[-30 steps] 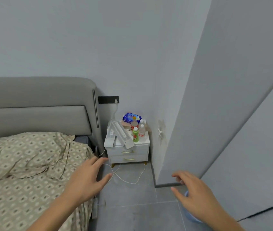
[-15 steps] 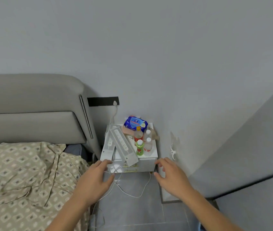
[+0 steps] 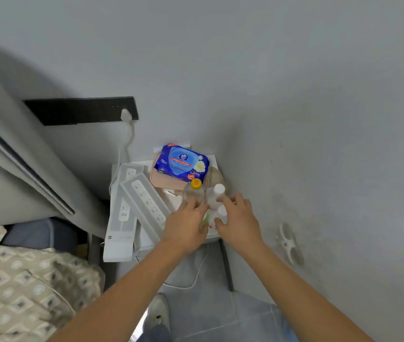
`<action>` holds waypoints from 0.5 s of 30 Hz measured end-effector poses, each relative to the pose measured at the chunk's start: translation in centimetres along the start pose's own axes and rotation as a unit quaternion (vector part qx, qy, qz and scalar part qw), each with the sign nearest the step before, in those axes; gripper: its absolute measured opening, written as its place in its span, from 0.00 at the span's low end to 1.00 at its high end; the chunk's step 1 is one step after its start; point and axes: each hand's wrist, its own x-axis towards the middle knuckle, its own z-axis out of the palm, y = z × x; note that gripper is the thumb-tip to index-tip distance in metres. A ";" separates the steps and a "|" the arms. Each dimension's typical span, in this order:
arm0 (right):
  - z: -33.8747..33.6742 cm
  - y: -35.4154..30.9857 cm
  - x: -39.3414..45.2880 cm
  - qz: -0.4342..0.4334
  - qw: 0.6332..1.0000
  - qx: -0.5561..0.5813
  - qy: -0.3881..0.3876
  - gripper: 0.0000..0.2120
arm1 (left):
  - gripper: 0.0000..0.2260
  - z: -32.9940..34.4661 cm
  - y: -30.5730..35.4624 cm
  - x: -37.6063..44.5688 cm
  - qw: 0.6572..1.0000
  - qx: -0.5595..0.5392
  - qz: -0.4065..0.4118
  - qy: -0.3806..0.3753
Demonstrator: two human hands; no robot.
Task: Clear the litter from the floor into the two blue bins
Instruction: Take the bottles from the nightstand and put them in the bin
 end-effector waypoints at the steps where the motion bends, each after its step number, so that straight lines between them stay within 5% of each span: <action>1: 1.2 0.5 0.3 0.006 1.000 -0.002 -0.009 0.22 | 0.23 1.5 -0.5 0.7 1.000 0.004 0.001 -0.014; 8: 5.1 3.2 1.0 0.009 1.000 0.011 -0.001 0.18 | 0.21 7.4 -2.0 2.4 0.999 0.016 0.009 -0.027; 15: 2.9 3.6 -3.2 0.017 0.999 0.038 0.017 0.10 | 0.12 4.7 -0.9 -0.6 0.999 -0.036 0.027 0.003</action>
